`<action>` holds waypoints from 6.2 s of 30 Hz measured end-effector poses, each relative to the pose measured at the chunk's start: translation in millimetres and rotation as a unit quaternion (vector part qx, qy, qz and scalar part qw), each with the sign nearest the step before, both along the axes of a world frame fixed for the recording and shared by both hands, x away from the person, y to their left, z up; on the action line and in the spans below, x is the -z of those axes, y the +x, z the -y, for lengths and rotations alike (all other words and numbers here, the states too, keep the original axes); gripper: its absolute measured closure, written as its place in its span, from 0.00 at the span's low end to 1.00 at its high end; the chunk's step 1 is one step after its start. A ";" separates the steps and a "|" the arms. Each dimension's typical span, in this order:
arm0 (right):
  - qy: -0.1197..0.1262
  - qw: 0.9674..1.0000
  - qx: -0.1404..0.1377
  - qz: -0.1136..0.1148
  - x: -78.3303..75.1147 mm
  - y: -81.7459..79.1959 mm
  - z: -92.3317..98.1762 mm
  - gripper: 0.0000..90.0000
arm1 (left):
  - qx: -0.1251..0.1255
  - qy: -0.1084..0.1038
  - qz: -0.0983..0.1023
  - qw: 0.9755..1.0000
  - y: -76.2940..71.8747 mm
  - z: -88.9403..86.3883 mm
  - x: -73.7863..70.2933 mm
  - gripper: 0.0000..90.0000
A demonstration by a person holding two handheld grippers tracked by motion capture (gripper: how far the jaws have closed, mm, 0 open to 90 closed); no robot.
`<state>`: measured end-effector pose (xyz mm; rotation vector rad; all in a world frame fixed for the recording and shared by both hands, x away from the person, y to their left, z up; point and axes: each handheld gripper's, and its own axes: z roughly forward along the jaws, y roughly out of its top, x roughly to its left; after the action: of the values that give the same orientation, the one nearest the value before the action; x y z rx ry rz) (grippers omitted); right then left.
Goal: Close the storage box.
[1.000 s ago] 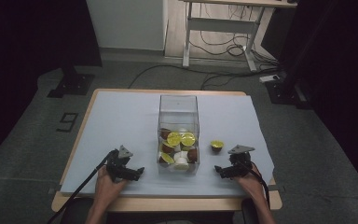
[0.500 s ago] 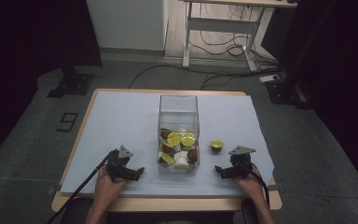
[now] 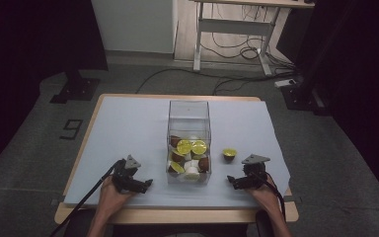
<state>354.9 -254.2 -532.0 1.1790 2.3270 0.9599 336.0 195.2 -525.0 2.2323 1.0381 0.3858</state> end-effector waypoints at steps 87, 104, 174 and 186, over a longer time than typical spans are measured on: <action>0.065 0.981 -0.180 0.009 -59.7 -27.7 -65.4 0.75 | 0.142 -0.083 0.055 0.985 -16.6 47.9 -48.3 0.71; 0.055 0.986 -0.156 0.027 -65.7 -13.0 -66.1 0.81 | 0.121 -0.095 0.063 0.986 -2.1 47.1 -49.9 0.78; 0.079 0.984 -0.158 0.029 -71.2 23.4 -107.7 0.92 | 0.091 -0.094 0.069 0.989 46.5 52.9 -49.3 0.85; 0.073 0.986 -0.149 0.033 -72.6 25.9 -108.8 0.93 | 0.088 -0.090 0.069 0.990 43.8 51.5 -49.5 0.82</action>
<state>380.9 -145.4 -459.4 0.8467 2.4587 1.2715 379.8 143.7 -475.5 2.0842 0.7657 0.3502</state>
